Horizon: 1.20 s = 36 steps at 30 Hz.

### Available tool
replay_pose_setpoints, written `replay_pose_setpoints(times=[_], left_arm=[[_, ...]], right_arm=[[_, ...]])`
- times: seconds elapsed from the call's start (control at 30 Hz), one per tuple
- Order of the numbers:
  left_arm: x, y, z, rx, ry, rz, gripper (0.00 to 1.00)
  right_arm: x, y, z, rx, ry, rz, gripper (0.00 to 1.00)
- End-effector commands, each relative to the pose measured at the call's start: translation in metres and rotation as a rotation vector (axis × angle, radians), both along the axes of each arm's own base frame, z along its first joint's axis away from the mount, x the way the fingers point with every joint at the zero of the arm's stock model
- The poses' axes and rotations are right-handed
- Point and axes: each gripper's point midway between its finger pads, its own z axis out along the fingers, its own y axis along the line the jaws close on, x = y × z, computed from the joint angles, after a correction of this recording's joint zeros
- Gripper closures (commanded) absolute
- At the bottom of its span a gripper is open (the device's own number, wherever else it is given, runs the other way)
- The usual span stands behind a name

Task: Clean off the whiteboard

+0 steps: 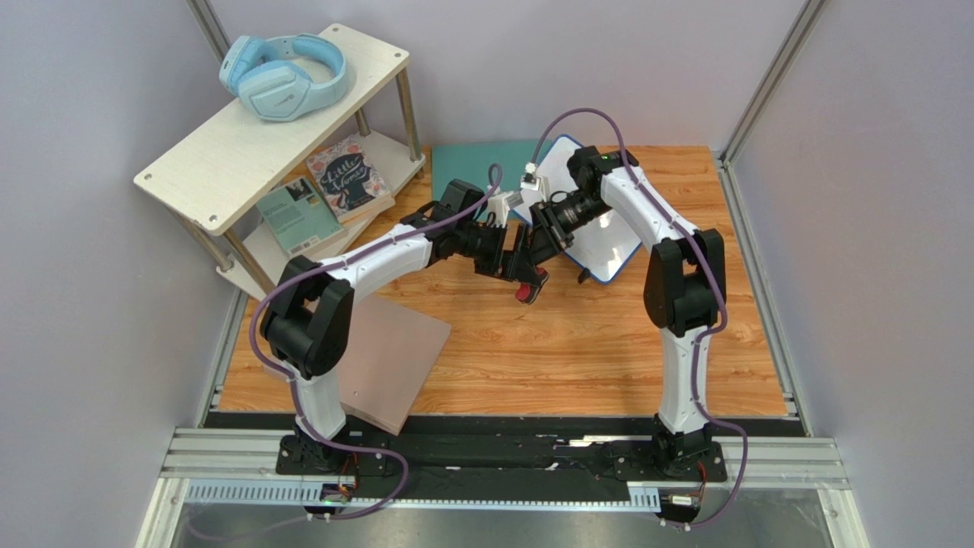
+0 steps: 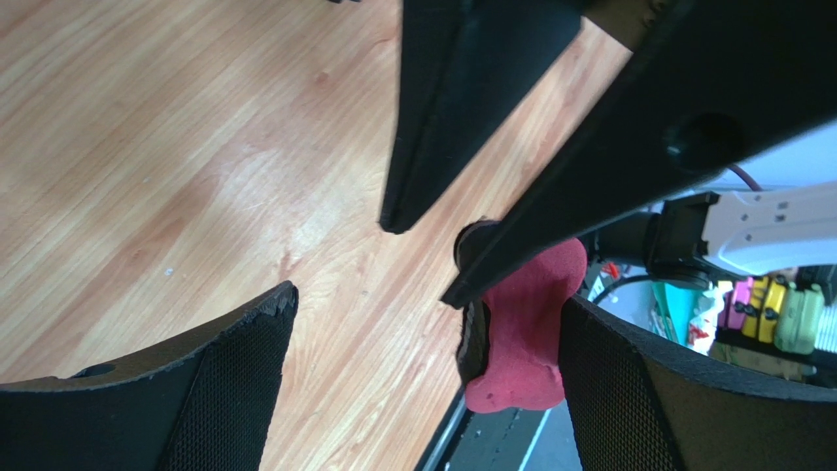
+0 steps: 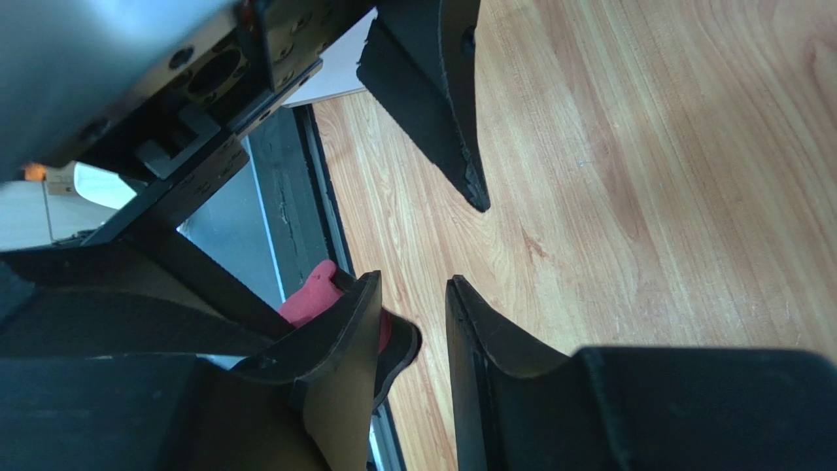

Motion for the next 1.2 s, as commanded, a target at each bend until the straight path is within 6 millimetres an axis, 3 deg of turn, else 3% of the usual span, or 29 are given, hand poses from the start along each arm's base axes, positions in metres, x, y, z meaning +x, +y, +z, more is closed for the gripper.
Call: replay_pose_setpoints(times=[0.0,0.27,0.53,0.73,0.77,0.83,0.97,1.0,1.17], left_arm=[[0.025,0.008,0.013,-0.003,-0.05,0.078,0.01],[0.047,0.027,0.025,-0.041,-0.079,0.162,0.01],[0.053,0.061,0.014,0.081,-0.095,0.213,0.01],[0.049,0.081,0.014,0.179,-0.169,0.189,0.01],[0.05,0.085,0.015,0.2,-0.197,0.193,0.01],[0.049,0.093,0.02,0.227,-0.228,0.207,0.01],[0.048,0.11,0.026,0.296,-0.28,0.23,0.01],[0.048,0.113,0.03,0.298,-0.293,0.237,0.01],[0.036,0.111,0.034,0.248,-0.32,0.185,0.01]], right_arm=[[-0.021,-0.004,0.026,0.02,-0.051,0.05,0.66],[-0.042,-0.013,0.012,-0.019,-0.035,0.096,0.66],[-0.04,-0.02,0.015,-0.055,-0.092,0.096,0.64],[-0.019,-0.02,0.055,-0.051,-0.26,0.011,0.5],[-0.015,-0.02,0.072,-0.037,-0.337,-0.008,0.41],[-0.013,-0.021,0.088,-0.039,-0.388,-0.053,0.33],[-0.008,-0.025,0.126,-0.023,-0.535,-0.135,0.0],[-0.011,-0.028,0.139,-0.02,-0.573,-0.152,0.0],[-0.015,-0.044,0.16,-0.049,-0.645,-0.241,0.0]])
